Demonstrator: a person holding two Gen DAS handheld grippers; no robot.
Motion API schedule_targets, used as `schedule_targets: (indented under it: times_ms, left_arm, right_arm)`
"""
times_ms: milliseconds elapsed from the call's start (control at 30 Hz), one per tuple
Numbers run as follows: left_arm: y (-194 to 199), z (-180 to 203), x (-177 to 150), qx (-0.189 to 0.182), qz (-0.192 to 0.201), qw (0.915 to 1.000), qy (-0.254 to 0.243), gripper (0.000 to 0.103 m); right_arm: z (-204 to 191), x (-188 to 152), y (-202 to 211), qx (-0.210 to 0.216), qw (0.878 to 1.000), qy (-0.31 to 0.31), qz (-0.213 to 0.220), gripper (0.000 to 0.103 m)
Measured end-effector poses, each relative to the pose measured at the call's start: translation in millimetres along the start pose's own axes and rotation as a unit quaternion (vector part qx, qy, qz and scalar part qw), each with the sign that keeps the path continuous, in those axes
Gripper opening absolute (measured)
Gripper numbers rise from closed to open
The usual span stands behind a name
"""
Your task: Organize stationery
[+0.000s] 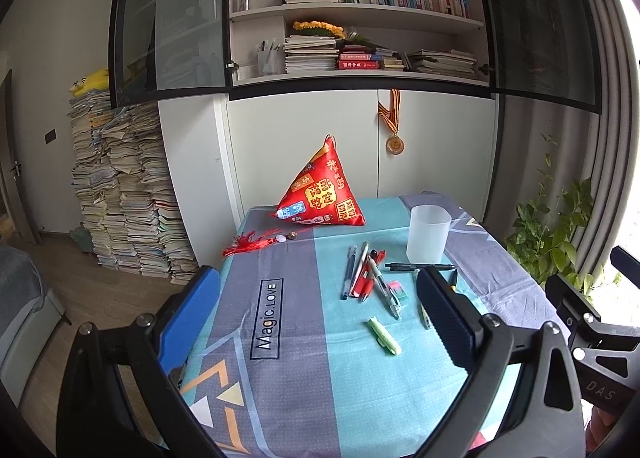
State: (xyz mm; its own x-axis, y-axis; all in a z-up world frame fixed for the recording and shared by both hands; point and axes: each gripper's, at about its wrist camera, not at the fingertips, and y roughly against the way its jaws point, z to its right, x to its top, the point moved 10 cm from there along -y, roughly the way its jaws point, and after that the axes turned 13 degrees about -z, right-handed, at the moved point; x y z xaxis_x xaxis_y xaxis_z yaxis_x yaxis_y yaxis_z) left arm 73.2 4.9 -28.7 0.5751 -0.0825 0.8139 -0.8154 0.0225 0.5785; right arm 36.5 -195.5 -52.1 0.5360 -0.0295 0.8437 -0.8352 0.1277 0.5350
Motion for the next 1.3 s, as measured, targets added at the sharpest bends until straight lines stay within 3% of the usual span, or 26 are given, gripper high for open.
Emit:
schedule_targets:
  times_ms: [700,900,1067,1300]
  left_arm:
    - [8.0,-22.3,-3.9,-0.003,0.009,0.9999,0.013,0.101]
    - [-2.5,-38.3,-4.5,0.014,0.006,0.9997,0.019,0.101]
    - [-14.4,-47.7,-1.2,0.006,-0.006,0.9992,0.039,0.101]
    - [-10.7,-42.1,0.9,0.008,-0.009,0.9996,0.025,0.101]
  right_arm:
    - [-26.5,8.6,10.8,-0.002,1.000,0.021,0.008,0.102]
    - [-40.7,20.2,-12.6,0.016,1.000,0.013,0.002,0.103]
    - [-47.3,17.8,-37.1,0.022,0.999,0.012,-0.026,0.102]
    - [-36.0,14.9,-32.9,0.016,1.000,-0.009,-0.025,0.103]
